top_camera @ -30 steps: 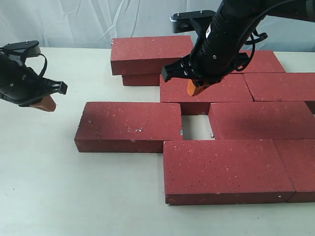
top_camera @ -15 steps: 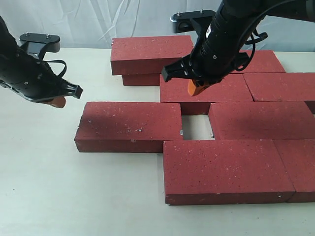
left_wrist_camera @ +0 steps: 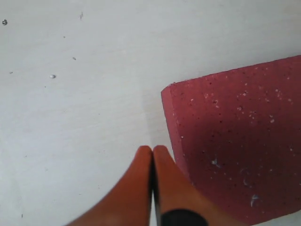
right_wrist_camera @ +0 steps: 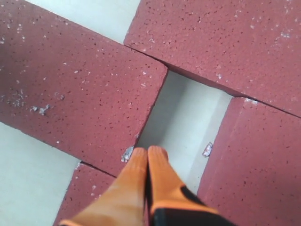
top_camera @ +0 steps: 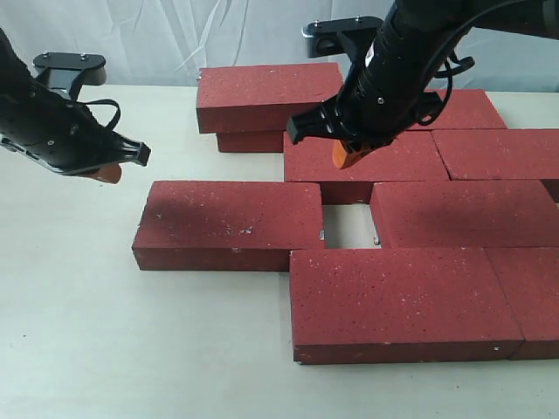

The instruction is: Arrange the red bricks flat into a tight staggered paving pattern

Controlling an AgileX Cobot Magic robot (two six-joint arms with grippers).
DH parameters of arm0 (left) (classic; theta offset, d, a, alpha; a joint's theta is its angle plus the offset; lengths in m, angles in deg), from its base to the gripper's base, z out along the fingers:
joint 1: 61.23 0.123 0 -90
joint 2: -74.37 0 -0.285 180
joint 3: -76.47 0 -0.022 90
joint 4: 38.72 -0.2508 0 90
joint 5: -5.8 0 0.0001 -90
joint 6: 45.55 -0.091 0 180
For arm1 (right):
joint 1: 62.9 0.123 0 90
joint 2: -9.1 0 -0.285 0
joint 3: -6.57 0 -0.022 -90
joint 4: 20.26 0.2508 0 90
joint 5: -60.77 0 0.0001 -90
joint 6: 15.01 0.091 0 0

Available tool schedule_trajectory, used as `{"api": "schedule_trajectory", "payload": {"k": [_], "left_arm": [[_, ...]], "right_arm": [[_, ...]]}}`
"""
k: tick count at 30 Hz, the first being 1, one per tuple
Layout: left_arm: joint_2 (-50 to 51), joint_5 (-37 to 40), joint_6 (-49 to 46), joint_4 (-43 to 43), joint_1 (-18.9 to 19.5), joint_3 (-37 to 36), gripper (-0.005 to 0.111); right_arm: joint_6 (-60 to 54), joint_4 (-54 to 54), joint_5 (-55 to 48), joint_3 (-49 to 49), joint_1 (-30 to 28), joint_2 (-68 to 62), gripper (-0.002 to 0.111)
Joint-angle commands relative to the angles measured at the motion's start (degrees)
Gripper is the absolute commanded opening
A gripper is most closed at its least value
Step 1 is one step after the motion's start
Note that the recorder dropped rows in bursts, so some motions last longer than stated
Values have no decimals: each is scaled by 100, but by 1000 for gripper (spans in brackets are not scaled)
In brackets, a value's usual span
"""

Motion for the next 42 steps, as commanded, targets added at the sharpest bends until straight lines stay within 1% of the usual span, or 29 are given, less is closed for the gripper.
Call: {"api": "schedule_trajectory", "payload": {"k": [1,5,10,18,24,37,42], "left_arm": [[-50,68,47,-55,-30,19,0],[-50,104,47,-127,-30,-30,0],[-50,-151,47,-176,-30,-232,0],[17,-219,215,-408,-6,-293,0],[331,-208,305,-360,177,-293,0],[864,-277,331,-348,204,-293,0],[1012,-401,331,-150,204,-293,0]], "right_arm": [[146,-12,126,19,-35,55,-1],[235,-11,144,19,-47,55,-1],[255,24,130,19,-231,55,-1],[255,777,-16,19,-1018,55,-1],[255,1060,-58,19,-1375,55,-1],[255,1103,-82,19,-1432,55,-1],[255,1114,-95,19,-1432,55,-1]]}}
